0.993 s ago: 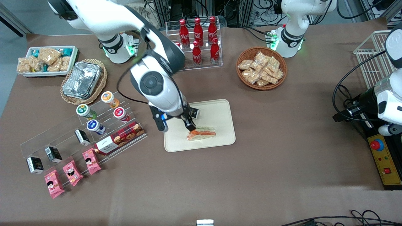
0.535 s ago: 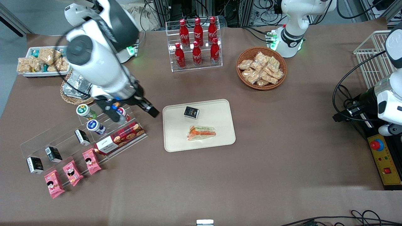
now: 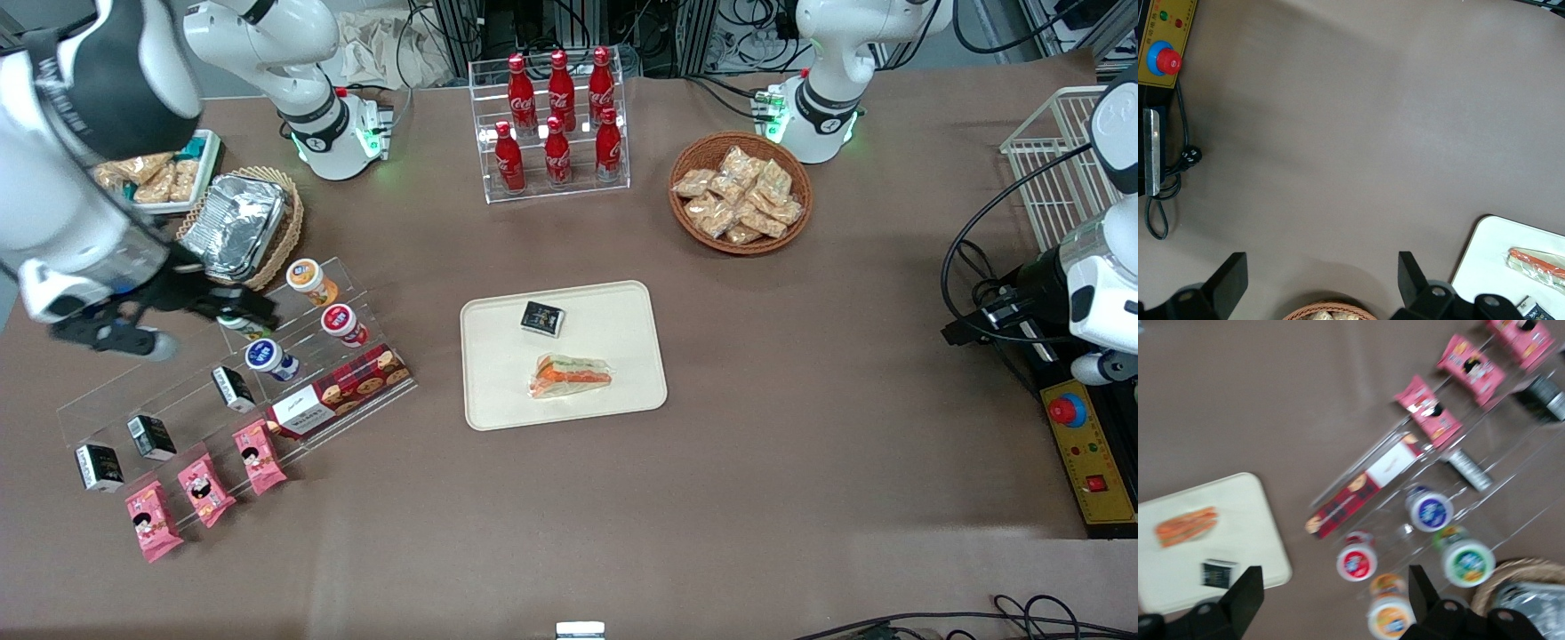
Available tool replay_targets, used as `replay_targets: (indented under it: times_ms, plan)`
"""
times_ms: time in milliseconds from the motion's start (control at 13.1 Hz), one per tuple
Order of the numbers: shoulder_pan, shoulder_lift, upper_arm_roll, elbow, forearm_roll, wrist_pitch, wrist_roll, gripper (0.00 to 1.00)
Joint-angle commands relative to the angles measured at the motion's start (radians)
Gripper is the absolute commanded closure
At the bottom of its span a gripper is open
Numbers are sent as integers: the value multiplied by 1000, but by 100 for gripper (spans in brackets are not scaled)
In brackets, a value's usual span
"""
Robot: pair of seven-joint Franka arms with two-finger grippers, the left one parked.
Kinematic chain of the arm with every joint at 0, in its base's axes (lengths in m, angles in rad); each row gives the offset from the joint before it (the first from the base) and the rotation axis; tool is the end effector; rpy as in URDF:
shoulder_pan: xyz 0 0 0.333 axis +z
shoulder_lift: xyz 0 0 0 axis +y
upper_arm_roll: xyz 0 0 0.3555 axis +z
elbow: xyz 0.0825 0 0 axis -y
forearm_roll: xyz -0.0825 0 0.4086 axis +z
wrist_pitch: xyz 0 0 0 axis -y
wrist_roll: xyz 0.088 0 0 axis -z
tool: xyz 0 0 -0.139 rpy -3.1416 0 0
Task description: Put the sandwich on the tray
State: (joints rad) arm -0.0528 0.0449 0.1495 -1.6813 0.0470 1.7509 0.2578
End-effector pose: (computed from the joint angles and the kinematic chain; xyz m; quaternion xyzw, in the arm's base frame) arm 0.6029 0.0625 0.5664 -0.9960 0.0844 -0.0077 0.0283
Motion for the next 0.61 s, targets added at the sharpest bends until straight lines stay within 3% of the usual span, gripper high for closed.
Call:
replay_targets:
  times_ms: [0,153,306,535]
  plan:
    - [-44,-5,13,8,-93,22,-123,3]
    - [-84,-20,12,9,-96,19,-223,3]
    - [-78,-31,-60,14,-92,18,-375,3]
    - [-59,-53,-82,53,-85,-34,-379,3]
